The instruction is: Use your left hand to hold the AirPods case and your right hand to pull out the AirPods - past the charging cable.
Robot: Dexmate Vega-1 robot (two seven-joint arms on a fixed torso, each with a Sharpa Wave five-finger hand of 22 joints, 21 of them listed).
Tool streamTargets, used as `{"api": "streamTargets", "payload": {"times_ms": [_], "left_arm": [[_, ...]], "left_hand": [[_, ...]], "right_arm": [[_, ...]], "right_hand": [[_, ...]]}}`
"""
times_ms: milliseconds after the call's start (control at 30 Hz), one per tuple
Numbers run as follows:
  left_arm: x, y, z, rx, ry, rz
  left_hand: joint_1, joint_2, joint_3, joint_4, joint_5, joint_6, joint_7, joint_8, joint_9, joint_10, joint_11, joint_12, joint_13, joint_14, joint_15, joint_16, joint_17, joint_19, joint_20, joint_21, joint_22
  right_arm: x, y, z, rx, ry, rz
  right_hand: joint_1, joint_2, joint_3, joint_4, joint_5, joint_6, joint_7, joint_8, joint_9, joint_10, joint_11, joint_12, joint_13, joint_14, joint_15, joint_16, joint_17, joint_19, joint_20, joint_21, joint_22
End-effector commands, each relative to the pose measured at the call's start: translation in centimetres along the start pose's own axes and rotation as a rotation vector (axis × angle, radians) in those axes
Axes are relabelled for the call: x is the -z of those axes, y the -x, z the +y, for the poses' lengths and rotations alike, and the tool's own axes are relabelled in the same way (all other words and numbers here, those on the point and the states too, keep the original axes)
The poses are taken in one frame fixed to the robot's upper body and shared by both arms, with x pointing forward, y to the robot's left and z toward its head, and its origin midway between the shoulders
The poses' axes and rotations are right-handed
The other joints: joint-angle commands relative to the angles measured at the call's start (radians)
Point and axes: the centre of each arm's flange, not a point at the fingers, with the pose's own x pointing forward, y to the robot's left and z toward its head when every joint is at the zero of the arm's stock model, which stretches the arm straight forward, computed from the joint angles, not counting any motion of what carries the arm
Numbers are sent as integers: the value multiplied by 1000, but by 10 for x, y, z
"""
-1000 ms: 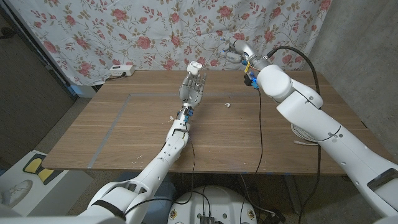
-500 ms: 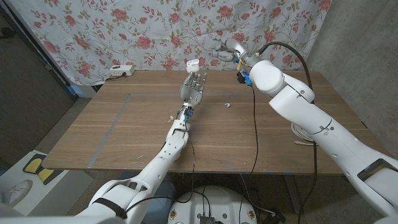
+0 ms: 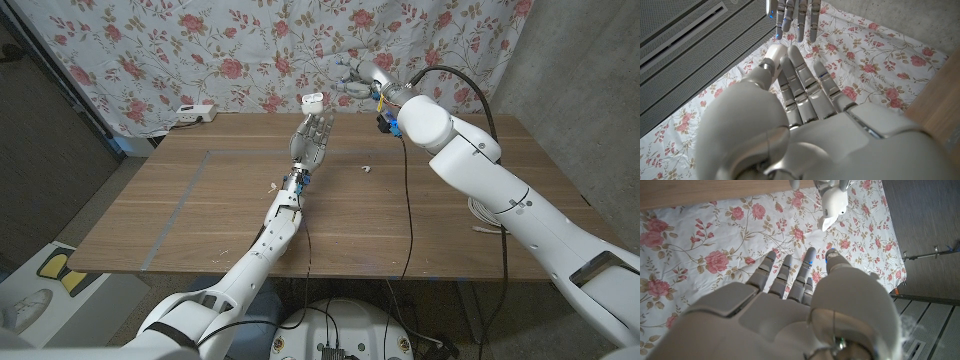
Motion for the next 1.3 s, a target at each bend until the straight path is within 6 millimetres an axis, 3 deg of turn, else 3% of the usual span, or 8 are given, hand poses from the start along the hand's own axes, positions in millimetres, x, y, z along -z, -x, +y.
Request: {"api": "streamTargets", "payload": {"times_ms": [33,667,1300], "left_arm": [[0,-1,1,-2,-44,26],[8,-4,3,-7,-72,65],[13,-6,1,5,-77,84]], "left_hand": [[65,67,-4,4,7,26,-6,16,297,-3,1,8,1,-3,1,-3,7,-4,0,9,2],[70,65,-8,4,6,29,-5,18,286,-3,2,17,-2,1,2,-5,20,-7,1,17,1],[73,65,-10,5,6,29,-4,18,277,-7,4,23,-4,2,2,-9,30,-11,2,24,1]], "right_arm": [[3,1,-2,7,-23,-22],[0,-3,3,16,-11,-53],[-8,-11,10,20,51,-59]], "right_hand": [[13,3,4,-8,9,-2,-1,5,2,-1,-3,-5,3,-9,-53,0,2,-2,1,2,3],[22,1,8,-20,11,2,-9,9,1,15,-23,-4,-1,-10,-62,-1,2,-7,-11,2,3],[30,-3,10,-31,12,2,-9,12,1,21,-17,-25,-23,-18,-60,0,-1,-13,-11,1,3]]}}
